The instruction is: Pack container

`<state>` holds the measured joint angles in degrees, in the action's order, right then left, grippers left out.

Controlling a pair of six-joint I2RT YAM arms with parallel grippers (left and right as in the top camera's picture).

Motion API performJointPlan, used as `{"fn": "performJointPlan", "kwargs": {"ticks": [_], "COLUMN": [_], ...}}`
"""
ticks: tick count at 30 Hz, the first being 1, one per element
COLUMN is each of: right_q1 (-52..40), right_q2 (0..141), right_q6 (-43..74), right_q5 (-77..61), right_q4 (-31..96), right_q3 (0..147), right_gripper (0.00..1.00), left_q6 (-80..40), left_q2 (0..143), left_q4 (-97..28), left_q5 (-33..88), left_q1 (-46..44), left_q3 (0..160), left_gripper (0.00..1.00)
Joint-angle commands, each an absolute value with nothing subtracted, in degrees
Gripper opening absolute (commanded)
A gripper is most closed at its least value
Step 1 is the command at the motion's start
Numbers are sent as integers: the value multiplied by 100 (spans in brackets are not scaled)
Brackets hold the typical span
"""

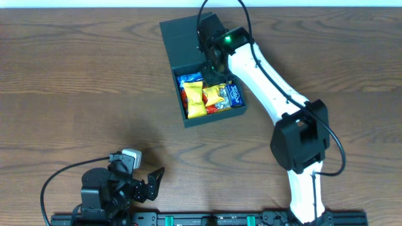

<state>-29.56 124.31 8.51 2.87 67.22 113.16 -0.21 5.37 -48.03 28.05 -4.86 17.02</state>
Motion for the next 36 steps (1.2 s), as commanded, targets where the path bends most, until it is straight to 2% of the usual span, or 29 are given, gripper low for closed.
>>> {"fn": "performJointPlan", "kwargs": {"ticks": [1,8,18,28,36], "right_q1": [-3002,-2993,-3009,-3033,-2947], "right_q2": [12077,11469,11218,10930,10272], "right_q6": [1039,1216,1216,1173,1151], "right_q5": [668,438,213,209,-95], "right_q4": [6853,6403,6329,7048,6372], "right_q3": [10951,9564,8488,8372,8468], "right_gripper": [1,1,1,1,1], "left_q6": [-40,-40,-40,-40,-43], "left_q2": [508,508,508,508,508], "left_q4": [-4823,-4823,-4823,-4823,-4823], "left_q5": [2757,2757,2759,2757,2757], "left_q1": [-451,-451,-451,-451,-451], "left_q3": [1697,1697,1697,1697,1697], "left_gripper": [95,95,95,95,95]}}
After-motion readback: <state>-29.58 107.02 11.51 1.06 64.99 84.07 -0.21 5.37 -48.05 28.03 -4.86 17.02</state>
